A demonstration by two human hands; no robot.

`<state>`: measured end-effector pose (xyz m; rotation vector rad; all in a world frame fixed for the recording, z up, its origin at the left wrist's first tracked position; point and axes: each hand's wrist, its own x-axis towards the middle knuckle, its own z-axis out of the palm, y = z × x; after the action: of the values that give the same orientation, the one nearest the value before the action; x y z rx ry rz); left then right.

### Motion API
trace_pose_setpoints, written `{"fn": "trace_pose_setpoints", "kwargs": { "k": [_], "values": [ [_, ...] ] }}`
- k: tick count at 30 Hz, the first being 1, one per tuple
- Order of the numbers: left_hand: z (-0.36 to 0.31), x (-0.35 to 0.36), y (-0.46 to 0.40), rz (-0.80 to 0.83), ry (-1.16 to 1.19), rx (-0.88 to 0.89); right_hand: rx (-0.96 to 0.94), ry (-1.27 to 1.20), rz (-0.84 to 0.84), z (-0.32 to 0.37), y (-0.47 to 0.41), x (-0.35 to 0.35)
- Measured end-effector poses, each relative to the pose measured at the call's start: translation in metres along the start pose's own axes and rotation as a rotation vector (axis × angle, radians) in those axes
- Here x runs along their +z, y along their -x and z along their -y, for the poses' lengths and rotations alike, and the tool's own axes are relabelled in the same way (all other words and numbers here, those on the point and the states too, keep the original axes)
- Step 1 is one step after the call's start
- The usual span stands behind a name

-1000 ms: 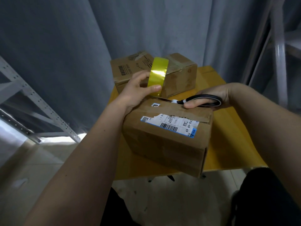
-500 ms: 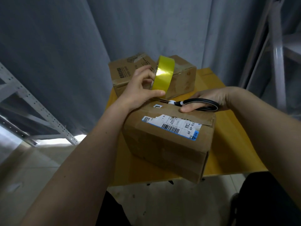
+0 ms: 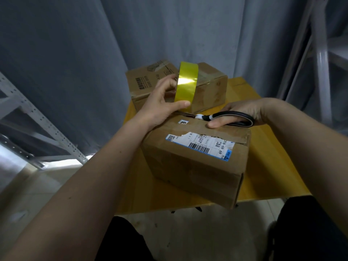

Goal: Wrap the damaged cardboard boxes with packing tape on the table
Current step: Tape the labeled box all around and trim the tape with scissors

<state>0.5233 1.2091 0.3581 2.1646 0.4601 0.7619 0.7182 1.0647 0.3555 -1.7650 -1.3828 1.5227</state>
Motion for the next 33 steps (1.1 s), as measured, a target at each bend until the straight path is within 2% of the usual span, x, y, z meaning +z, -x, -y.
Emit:
{"fn": "trace_pose_setpoints", "kwargs": {
  "k": [5,12,16,19,21,23,25,28,31,33],
  "values": [
    [-0.003,0.001,0.0,0.012,0.144,-0.047,-0.015,0.027,-0.036,0.001,0.003,0.001],
    [0.002,0.001,-0.001,-0.025,0.51,-0.191,0.019,0.023,-0.012,0.0,0.002,-0.002],
    [0.003,0.002,-0.002,-0.086,0.523,-0.207,-0.01,-0.103,0.152,-0.007,0.003,-0.003],
    [0.003,0.003,-0.002,-0.152,0.494,-0.164,-0.045,-0.309,0.227,-0.02,0.002,0.001],
    [0.004,0.003,-0.001,-0.193,0.442,-0.144,-0.038,-0.443,0.18,-0.029,-0.001,0.004],
    [0.005,0.001,0.001,-0.23,0.412,-0.142,0.054,-0.475,0.033,-0.04,-0.008,0.006],
    [0.005,0.001,0.003,-0.247,0.424,-0.141,0.174,-0.337,-0.139,-0.05,-0.015,0.007],
    [0.003,0.0,0.005,-0.216,0.505,-0.186,0.323,-0.059,-0.243,-0.054,-0.027,0.007],
    [0.0,-0.001,0.005,-0.188,0.549,-0.253,0.372,0.226,-0.334,-0.045,-0.035,0.006],
    [-0.003,-0.002,0.004,-0.177,0.551,-0.276,0.334,0.299,-0.359,-0.035,-0.034,0.007]
  ]
}}
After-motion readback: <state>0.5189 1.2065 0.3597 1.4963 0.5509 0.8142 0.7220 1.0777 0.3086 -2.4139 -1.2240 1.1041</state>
